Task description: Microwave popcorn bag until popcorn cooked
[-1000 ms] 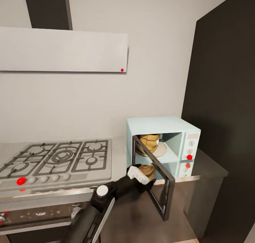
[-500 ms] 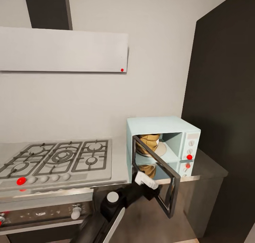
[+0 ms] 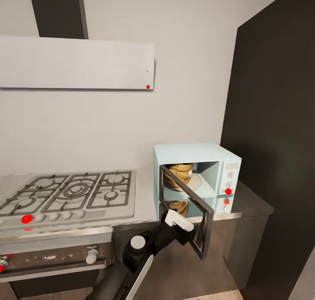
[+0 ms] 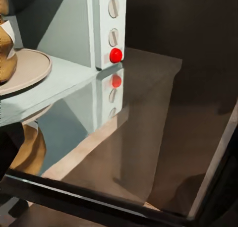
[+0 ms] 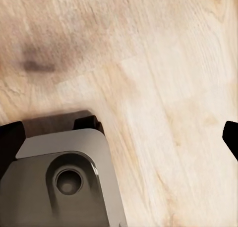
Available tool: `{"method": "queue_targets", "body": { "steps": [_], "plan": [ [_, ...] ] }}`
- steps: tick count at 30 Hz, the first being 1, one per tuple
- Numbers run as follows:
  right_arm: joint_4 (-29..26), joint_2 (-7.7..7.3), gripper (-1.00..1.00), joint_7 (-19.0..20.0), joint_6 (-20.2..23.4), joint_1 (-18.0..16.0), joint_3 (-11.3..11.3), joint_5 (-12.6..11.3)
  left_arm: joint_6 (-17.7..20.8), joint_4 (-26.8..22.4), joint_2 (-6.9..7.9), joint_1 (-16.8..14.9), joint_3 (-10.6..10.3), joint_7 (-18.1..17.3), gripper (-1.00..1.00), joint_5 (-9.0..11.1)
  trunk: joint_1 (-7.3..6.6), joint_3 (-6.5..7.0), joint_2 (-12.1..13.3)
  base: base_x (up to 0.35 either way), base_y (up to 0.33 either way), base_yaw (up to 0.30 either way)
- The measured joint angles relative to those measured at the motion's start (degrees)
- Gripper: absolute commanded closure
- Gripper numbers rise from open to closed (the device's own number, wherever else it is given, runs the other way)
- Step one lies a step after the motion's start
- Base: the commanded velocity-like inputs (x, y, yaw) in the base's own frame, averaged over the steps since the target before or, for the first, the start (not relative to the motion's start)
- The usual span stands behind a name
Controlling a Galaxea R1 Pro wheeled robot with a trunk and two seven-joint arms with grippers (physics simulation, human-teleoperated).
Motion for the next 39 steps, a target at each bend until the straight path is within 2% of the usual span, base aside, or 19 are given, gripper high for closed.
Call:
{"method": "queue_targets", "body": {
  "steps": [7,14,21,25,29,35,39],
  "plan": [
    [0.00,0.19,-1.00,-0.15,-0.23,0.01,-0.03,-0.07,-0.13,0.00,0.07,-0.01,0.37,0.25,-1.00,0.01,0.00,0.08,0.01,-0.002,-0.001,-0.096],
    [0.00,0.15,-1.00,-0.16,-0.09,0.00,-0.03,-0.08,-0.09,0.01,0.09,0.00,2.35,0.16,-1.00,0.14,0.00,0.27,0.01,0.000,0.000,-0.172],
    [0.00,-0.17,-1.00,-0.16,-0.06,0.00,-0.03,-0.08,-0.09,-0.03,0.09,0.00,2.28,0.10,-1.00,0.35,0.00,0.29,0.00,0.000,0.000,-0.007],
    [0.00,0.09,-1.00,-0.16,-0.09,0.00,0.07,0.07,-0.02,-0.24,0.20,-0.01,1.62,0.67,-1.00,-0.40,0.00,0.29,0.00,0.000,0.000,0.000],
    [0.00,0.05,-1.00,-0.16,-0.07,0.00,0.07,0.08,0.21,-0.56,0.16,0.01,2.03,0.80,-1.00,0.70,0.00,0.29,0.00,0.000,0.000,0.000],
    [0.00,0.03,-1.00,-0.16,-0.07,0.00,0.07,0.08,0.26,-1.23,0.18,0.03,2.08,0.80,-1.00,0.77,-0.01,0.29,0.00,0.000,-0.035,0.000],
    [0.00,0.03,-1.00,-0.18,-0.08,0.00,0.07,0.08,0.19,-1.24,0.19,0.02,3.03,1.04,-1.00,-0.50,0.00,0.30,0.00,0.000,-0.252,0.000]
  ]
}}
